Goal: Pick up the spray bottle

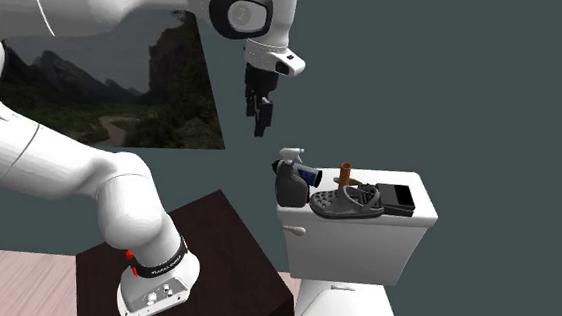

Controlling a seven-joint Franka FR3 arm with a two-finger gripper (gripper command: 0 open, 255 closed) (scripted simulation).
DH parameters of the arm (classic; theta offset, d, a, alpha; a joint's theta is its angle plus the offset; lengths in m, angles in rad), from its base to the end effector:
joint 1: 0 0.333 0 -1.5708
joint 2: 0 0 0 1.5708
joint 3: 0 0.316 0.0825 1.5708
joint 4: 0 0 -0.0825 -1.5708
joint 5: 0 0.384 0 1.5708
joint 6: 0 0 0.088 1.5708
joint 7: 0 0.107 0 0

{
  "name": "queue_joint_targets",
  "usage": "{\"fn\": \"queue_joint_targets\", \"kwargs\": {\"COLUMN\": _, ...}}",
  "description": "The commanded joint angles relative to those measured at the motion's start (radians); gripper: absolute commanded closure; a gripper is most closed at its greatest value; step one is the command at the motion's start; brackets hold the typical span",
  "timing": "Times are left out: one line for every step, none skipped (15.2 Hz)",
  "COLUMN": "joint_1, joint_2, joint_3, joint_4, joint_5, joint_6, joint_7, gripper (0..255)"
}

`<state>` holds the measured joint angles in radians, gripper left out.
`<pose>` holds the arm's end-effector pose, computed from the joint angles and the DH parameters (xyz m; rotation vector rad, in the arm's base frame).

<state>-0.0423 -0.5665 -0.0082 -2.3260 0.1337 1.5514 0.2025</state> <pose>0.3571 -0.0040 0.5311 -2.9765 0.3931 0.3286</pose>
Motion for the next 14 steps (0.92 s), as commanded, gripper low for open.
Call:
{"fn": "queue_joint_targets", "kwargs": {"joint_1": -0.010, "joint_2": 0.079, "joint_3": 0.000, "joint_4": 0.008, "joint_5": 0.014, "joint_6": 0.037, "joint_7": 0.031, "gripper": 0}}
{"fn": "queue_joint_targets", "kwargs": {"joint_1": -0.015, "joint_2": 0.118, "joint_3": -0.002, "joint_4": 0.013, "joint_5": 0.020, "joint_6": 0.054, "joint_7": 0.044, "gripper": 0}}
{"fn": "queue_joint_targets", "kwargs": {"joint_1": -0.020, "joint_2": 0.158, "joint_3": -0.005, "joint_4": 0.020, "joint_5": 0.026, "joint_6": 0.071, "joint_7": 0.057, "gripper": 0}}
{"fn": "queue_joint_targets", "kwargs": {"joint_1": -0.025, "joint_2": 0.198, "joint_3": -0.008, "joint_4": 0.027, "joint_5": 0.032, "joint_6": 0.087, "joint_7": 0.069, "gripper": 0}}
{"fn": "queue_joint_targets", "kwargs": {"joint_1": -0.029, "joint_2": 0.238, "joint_3": -0.011, "joint_4": 0.035, "joint_5": 0.039, "joint_6": 0.102, "joint_7": 0.081, "gripper": 0}}
{"fn": "queue_joint_targets", "kwargs": {"joint_1": -0.034, "joint_2": 0.279, "joint_3": -0.014, "joint_4": 0.044, "joint_5": 0.046, "joint_6": 0.117, "joint_7": 0.092, "gripper": 0}}
{"fn": "queue_joint_targets", "kwargs": {"joint_1": -0.038, "joint_2": 0.319, "joint_3": -0.018, "joint_4": 0.053, "joint_5": 0.053, "joint_6": 0.131, "joint_7": 0.103, "gripper": 0}}
{"fn": "queue_joint_targets", "kwargs": {"joint_1": -0.042, "joint_2": 0.359, "joint_3": -0.022, "joint_4": 0.063, "joint_5": 0.060, "joint_6": 0.145, "joint_7": 0.114, "gripper": 0}}
{"fn": "queue_joint_targets", "kwargs": {"joint_1": -0.047, "joint_2": 0.400, "joint_3": -0.026, "joint_4": 0.074, "joint_5": 0.068, "joint_6": 0.158, "joint_7": 0.124, "gripper": 0}}
{"fn": "queue_joint_targets", "kwargs": {"joint_1": -0.051, "joint_2": 0.440, "joint_3": -0.030, "joint_4": 0.085, "joint_5": 0.076, "joint_6": 0.170, "joint_7": 0.134, "gripper": 0}}
{"fn": "queue_joint_targets", "kwargs": {"joint_1": -0.055, "joint_2": 0.481, "joint_3": -0.035, "joint_4": 0.097, "joint_5": 0.084, "joint_6": 0.182, "joint_7": 0.143, "gripper": 0}}
{"fn": "queue_joint_targets", "kwargs": {"joint_1": -0.060, "joint_2": 0.521, "joint_3": -0.039, "joint_4": 0.110, "joint_5": 0.093, "joint_6": 0.192, "joint_7": 0.152, "gripper": 0}}
{"fn": "queue_joint_targets", "kwargs": {"joint_1": -0.064, "joint_2": 0.562, "joint_3": -0.044, "joint_4": 0.123, "joint_5": 0.102, "joint_6": 0.203, "joint_7": 0.160, "gripper": 0}}
{"fn": "queue_joint_targets", "kwargs": {"joint_1": -0.068, "joint_2": 0.602, "joint_3": -0.048, "joint_4": 0.137, "joint_5": 0.112, "joint_6": 0.212, "joint_7": 0.168, "gripper": 0}}
